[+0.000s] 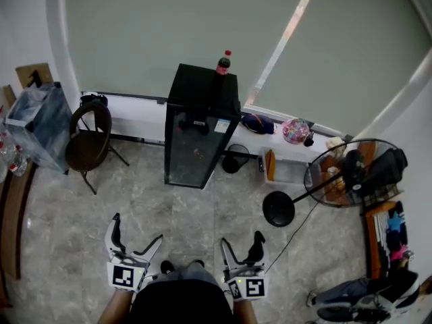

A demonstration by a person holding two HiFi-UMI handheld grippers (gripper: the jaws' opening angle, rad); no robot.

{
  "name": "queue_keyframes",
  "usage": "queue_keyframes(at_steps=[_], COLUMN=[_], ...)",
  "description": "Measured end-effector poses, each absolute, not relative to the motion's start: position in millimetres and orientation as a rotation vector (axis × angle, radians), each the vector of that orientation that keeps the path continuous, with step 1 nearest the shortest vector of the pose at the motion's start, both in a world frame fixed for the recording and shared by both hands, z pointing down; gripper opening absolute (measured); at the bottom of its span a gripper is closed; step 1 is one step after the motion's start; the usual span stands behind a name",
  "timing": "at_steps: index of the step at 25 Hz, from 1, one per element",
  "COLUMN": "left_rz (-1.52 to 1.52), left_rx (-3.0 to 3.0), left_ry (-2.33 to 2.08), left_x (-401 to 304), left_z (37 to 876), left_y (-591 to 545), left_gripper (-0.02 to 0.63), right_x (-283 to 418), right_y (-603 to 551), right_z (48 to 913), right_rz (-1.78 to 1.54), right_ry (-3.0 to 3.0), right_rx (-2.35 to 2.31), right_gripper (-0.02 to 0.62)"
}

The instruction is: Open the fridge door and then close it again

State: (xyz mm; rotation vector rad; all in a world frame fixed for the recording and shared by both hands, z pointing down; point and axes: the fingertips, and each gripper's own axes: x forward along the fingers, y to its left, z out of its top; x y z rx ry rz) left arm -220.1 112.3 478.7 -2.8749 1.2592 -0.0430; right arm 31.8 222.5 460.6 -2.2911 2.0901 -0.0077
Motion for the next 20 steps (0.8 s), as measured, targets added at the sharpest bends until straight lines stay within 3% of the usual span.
queue_keyframes(at_steps=[20], left_rz=[-0.075], left_rx=[-2.872], left_ry=[1.299], left_x=[-214.7], left_z=[488.2], left_y=[53.5], left_gripper=[0.526], right_x=[43.1], right_y=[155.5], right_z=[469.4], right_rz=[-0.008], right_ry=[2.091], right_rx=[-2.258], right_gripper=[0.43])
